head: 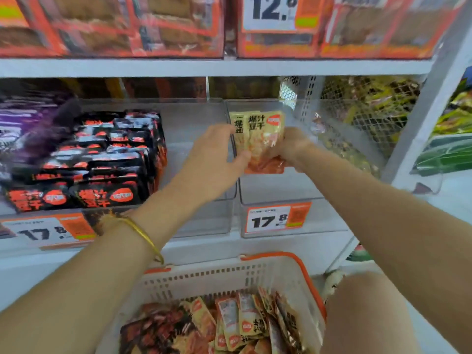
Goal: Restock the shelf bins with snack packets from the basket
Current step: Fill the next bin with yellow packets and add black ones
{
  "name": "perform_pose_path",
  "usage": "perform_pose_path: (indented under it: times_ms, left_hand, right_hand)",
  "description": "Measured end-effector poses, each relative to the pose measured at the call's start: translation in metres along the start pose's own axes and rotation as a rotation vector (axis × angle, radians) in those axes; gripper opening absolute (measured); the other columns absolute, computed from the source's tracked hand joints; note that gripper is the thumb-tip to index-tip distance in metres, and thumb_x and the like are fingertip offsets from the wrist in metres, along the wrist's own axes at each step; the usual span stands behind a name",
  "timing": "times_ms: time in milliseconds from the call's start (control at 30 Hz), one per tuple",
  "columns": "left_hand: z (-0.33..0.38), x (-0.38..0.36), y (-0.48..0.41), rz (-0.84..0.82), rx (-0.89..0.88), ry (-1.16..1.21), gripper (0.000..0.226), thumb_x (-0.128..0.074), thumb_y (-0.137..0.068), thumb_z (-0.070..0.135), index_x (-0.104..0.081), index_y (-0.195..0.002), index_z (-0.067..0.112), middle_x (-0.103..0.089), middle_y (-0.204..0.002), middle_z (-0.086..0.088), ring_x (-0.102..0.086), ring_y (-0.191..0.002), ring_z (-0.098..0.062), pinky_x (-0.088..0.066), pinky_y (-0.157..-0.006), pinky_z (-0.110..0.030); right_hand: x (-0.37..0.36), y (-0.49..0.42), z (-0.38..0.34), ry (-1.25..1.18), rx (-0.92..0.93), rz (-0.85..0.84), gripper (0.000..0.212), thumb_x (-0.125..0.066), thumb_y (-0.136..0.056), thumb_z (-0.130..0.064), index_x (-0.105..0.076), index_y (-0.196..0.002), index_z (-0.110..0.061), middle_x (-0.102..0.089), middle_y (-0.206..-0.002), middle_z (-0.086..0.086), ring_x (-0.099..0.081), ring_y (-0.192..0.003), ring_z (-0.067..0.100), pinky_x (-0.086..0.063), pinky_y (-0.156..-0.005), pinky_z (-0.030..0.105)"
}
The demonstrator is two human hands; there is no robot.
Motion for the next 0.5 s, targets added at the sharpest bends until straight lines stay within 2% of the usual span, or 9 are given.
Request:
perform_pose_path:
  times_ms: [100, 233, 300, 367, 500]
  left_hand:
    - [-0.003, -0.012, -0.013, -0.006, -0.006, -0.023, 0.054, -0.054, -0.09, 0.036, -0.043, -0.134, 0.007, -0.043, -0.139, -0.01, -0.038, -0.128, -0.024, -0.025, -0.101, -0.024]
    - [-0.011, -0.024, -0.022, -0.006, -0.024, -0.022, 0.053, -0.057, -0.089, 0.029, -0.041, -0.137, 0.012, -0.037, -0.145, -0.003, -0.033, -0.132, -0.019, -0.025, -0.107, -0.026]
    - [-0.015, -0.026, -0.023, -0.016, -0.037, -0.014, 0.055, -0.054, -0.086, 0.037, -0.043, -0.136, 0.016, -0.038, -0.144, 0.0, -0.034, -0.132, -0.018, -0.027, -0.111, -0.03]
    - [-0.018, -0.025, -0.022, -0.015, -0.053, 0.002, 0.062, -0.047, -0.08, 0.044, -0.043, -0.137, 0.018, -0.037, -0.147, 0.002, -0.032, -0.134, -0.017, -0.027, -0.113, -0.034]
    - [-0.022, -0.027, -0.019, -0.012, -0.031, 0.006, 0.063, -0.051, -0.089, 0.04, -0.034, -0.144, 0.016, -0.024, -0.155, 0.0, -0.019, -0.142, -0.015, -0.016, -0.114, -0.028]
  right_hand:
    - [-0.019, -0.04, 0.015, 0.233, 0.059, 0.008, 0.043, -0.079, -0.068, -0.006, -0.063, -0.108, -0.005, -0.067, -0.106, 0.011, -0.063, -0.1, 0.028, -0.052, -0.088, 0.038]
    - [-0.029, -0.059, 0.022, 0.546, 0.113, 0.02, 0.03, -0.07, -0.078, -0.03, -0.061, -0.103, -0.015, -0.062, -0.093, 0.002, -0.06, -0.092, 0.024, -0.042, -0.073, 0.027]
    - [-0.03, -0.063, 0.026, 0.572, 0.062, 0.068, 0.027, -0.068, -0.079, -0.035, -0.056, -0.097, -0.018, -0.062, -0.09, 0.003, -0.06, -0.085, 0.024, -0.047, -0.071, 0.03]
    - [-0.034, -0.068, 0.027, 0.549, 0.054, 0.121, 0.033, -0.07, -0.078, -0.036, -0.055, -0.099, -0.016, -0.066, -0.093, 0.006, -0.064, -0.086, 0.026, -0.054, -0.076, 0.035]
    - [-0.043, -0.078, 0.022, 0.462, 0.045, 0.144, 0.039, -0.075, -0.076, -0.028, -0.048, -0.099, -0.012, -0.066, -0.096, 0.009, -0.066, -0.09, 0.027, -0.051, -0.072, 0.031]
Point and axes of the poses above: each hand's wrist, its own y-axis away from the middle knuckle, its own x-axis out of the back of the hand, z = x × y, the point moved 2 cm from there along -y, towards the middle knuckle
